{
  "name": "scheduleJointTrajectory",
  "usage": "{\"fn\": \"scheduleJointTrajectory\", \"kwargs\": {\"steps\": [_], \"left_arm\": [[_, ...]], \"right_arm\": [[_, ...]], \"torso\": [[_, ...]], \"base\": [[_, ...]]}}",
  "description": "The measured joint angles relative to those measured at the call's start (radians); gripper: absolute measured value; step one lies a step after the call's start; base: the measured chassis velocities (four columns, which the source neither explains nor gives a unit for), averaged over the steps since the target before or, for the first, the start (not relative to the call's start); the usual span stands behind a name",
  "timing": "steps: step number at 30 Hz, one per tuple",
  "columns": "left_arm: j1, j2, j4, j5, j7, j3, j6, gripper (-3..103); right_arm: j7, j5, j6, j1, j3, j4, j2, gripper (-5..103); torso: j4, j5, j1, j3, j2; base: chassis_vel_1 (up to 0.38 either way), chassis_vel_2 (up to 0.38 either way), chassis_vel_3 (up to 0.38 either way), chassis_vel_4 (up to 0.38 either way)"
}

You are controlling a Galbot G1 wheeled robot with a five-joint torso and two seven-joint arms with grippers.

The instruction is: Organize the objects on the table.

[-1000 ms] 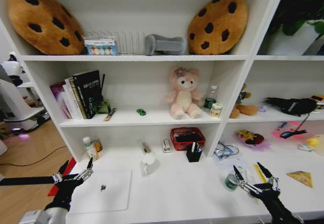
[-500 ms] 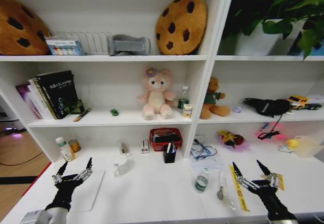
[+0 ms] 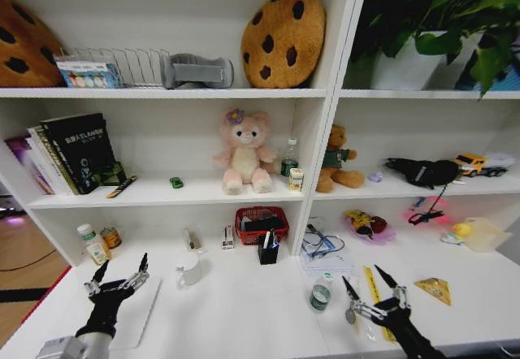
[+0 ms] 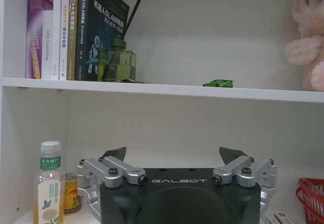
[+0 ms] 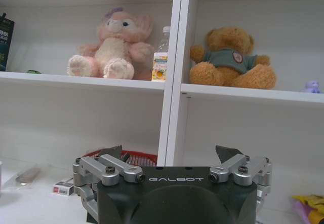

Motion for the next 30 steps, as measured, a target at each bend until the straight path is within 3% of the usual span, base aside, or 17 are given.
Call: {"fn": "scheduleJointTrajectory", "kwargs": {"steps": [10,18,30], "left_arm": [[-0.006,-0.007,0.005,0.003,0.0,0.006,-0.002,100],[-0.011,-0.005,0.004,0.001,-0.005,0.006,-0.002,100],[-0.016,0.0,0.007,-0.004,-0.009,0.01,-0.002,100]], "right_arm": [[0.025,0.001,-0.078,0.062,-0.048,-0.038,-0.038,100],[0.091,0.013,-0.188,0.209,-0.158,-0.062,-0.096,100],[0.091,-0.003,-0.204,0.237,-0.202,-0.112,-0.096,100]], "torso": [[0.0,0.0,0.0,0.0,0.0],[0.0004,0.0001,0.0,0.0,0.0],[0.0001,-0.0001,0.0,0.0,0.0]], "base": [[0.0,0.0,0.0,0.0],[0.0,0.0,0.0,0.0],[0.0,0.0,0.0,0.0]]}}
